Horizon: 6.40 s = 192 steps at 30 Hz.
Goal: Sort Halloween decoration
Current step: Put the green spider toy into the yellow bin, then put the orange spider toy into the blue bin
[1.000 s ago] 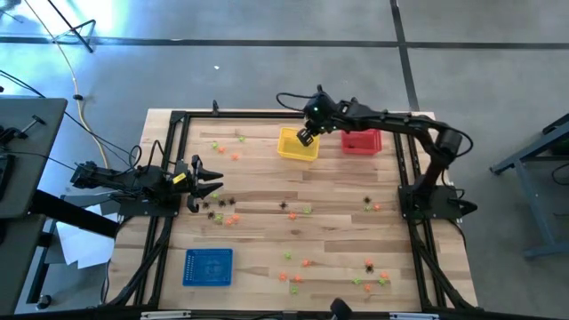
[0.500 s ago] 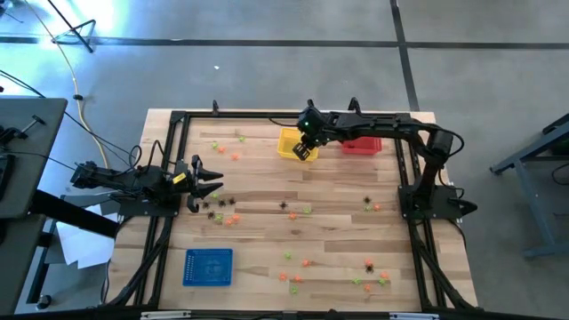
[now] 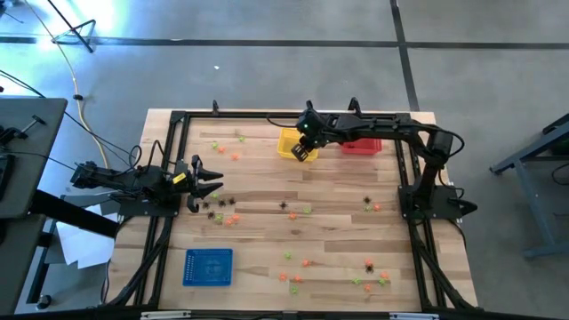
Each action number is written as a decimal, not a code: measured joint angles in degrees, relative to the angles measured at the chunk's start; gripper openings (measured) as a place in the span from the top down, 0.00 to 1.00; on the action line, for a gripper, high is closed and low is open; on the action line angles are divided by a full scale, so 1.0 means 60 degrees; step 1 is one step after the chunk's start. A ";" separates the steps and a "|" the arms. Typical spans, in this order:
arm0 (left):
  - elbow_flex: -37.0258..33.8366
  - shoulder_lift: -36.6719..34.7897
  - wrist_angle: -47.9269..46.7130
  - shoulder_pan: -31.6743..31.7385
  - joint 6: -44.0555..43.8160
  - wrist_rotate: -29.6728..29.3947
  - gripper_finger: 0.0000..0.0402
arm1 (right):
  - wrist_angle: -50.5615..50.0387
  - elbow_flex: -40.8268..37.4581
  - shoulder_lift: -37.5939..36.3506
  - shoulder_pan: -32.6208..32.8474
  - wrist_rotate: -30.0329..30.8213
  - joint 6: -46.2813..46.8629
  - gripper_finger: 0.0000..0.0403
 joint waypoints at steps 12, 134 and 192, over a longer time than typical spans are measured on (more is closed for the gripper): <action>0.0000 0.0003 -0.0004 0.0001 0.0000 -0.0004 0.68 | -0.0182 -0.0004 -0.0523 0.0077 -0.0382 0.0601 0.72; -0.0001 0.0003 -0.0004 0.0000 0.0000 -0.0025 0.68 | 0.0104 -0.7410 -0.8963 0.4550 0.0541 0.7800 0.99; -0.0004 0.0083 0.2663 0.0011 -0.1011 -0.0982 0.68 | 0.5574 -0.6717 -0.6940 0.4546 0.1810 0.3106 0.99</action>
